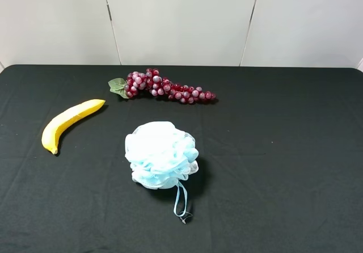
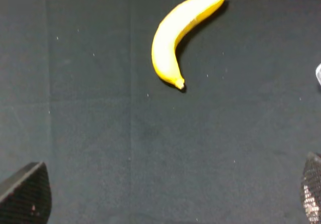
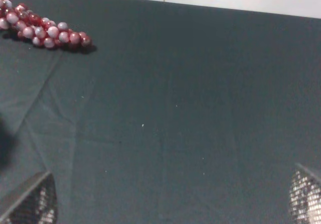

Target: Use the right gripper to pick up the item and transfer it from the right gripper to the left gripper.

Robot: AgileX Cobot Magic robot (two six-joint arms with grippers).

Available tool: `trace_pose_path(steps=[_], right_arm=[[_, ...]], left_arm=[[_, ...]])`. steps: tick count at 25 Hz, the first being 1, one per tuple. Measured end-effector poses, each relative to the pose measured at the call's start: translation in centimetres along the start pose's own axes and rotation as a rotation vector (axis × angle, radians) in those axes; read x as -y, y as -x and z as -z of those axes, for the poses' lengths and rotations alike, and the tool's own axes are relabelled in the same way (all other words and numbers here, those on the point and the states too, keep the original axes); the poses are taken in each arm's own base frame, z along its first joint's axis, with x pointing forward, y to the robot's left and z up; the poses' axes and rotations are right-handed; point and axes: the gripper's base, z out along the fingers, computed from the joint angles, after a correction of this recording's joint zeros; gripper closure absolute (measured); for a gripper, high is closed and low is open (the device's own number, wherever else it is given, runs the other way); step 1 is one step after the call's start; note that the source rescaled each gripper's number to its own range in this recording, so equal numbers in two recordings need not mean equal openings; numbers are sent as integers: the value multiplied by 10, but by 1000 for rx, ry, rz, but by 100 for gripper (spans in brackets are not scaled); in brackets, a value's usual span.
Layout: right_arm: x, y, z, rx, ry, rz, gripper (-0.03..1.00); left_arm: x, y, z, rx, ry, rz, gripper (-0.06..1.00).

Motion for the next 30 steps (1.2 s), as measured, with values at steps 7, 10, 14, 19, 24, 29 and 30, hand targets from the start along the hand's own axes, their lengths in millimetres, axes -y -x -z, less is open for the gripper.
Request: trace_pose_path(steps=[7, 10, 14, 19, 24, 29, 30], right_arm=[[0, 0, 0, 0, 1, 0, -3], [0, 0, 0, 0, 2, -1, -3], [0, 0, 0, 0, 2, -1, -3], [0, 0, 0, 0, 2, -1, -3], [0, 0, 0, 0, 2, -1, -3], [0, 0, 0, 0, 2, -1, -3], [0, 0, 0, 0, 2, -1, -3]], left_arm=[[0, 1, -4, 23, -1, -4, -5], [0, 1, -4, 23, -1, -51, -5], [0, 1, -4, 23, 0, -112, -5], [0, 1, -4, 23, 0, -120, -5], [0, 1, -4, 23, 0, -120, -4], [0, 1, -4, 23, 0, -120, -4], [0, 1, -4, 23, 0, -120, -4]])
